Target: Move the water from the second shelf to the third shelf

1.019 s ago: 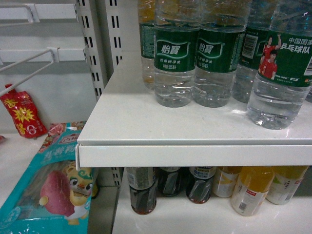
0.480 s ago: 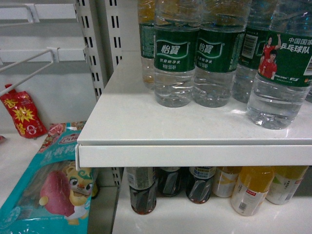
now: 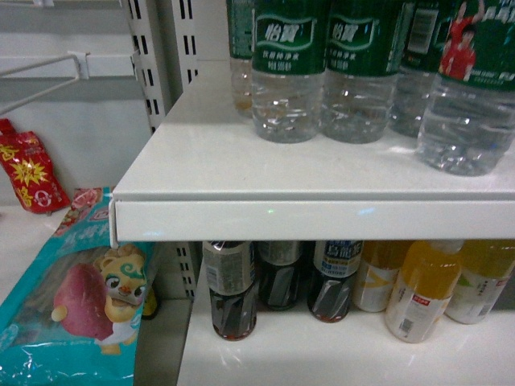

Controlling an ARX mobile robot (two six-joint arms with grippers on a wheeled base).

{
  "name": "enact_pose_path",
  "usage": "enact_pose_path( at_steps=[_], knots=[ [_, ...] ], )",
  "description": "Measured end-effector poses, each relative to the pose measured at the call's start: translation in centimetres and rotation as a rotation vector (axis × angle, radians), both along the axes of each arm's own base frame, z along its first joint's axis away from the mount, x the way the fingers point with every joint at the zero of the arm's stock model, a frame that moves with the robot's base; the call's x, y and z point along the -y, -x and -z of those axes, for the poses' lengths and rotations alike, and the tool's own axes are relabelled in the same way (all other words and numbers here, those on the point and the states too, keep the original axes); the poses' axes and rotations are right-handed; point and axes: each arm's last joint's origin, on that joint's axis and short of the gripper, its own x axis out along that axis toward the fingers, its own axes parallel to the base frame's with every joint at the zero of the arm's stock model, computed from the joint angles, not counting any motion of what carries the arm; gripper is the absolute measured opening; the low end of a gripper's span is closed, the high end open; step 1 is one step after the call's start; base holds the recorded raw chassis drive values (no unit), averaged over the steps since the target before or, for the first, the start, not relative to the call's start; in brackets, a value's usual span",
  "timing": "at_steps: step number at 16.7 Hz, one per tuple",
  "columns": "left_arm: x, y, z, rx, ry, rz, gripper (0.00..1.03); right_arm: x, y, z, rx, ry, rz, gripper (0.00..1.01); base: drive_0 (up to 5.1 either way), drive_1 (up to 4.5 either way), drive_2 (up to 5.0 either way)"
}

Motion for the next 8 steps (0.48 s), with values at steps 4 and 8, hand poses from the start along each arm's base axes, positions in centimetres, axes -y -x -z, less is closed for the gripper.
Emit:
enact_pose_path(
  at_steps=[4,8],
  knots=[
    [0.01,0.00,0.02,-0.002,0.000,0.002,0.98,0.00,0.00,0.01,-0.002,0.000,0.000,0.98,0.0,0.00,0.0],
    [0.00,0.00,0.02,-0.002,0.000,0.001,0.98,0.00,0.00,0.01,-0.001,0.001,0.000,0.98,0.0,0.00,0.0]
  ],
)
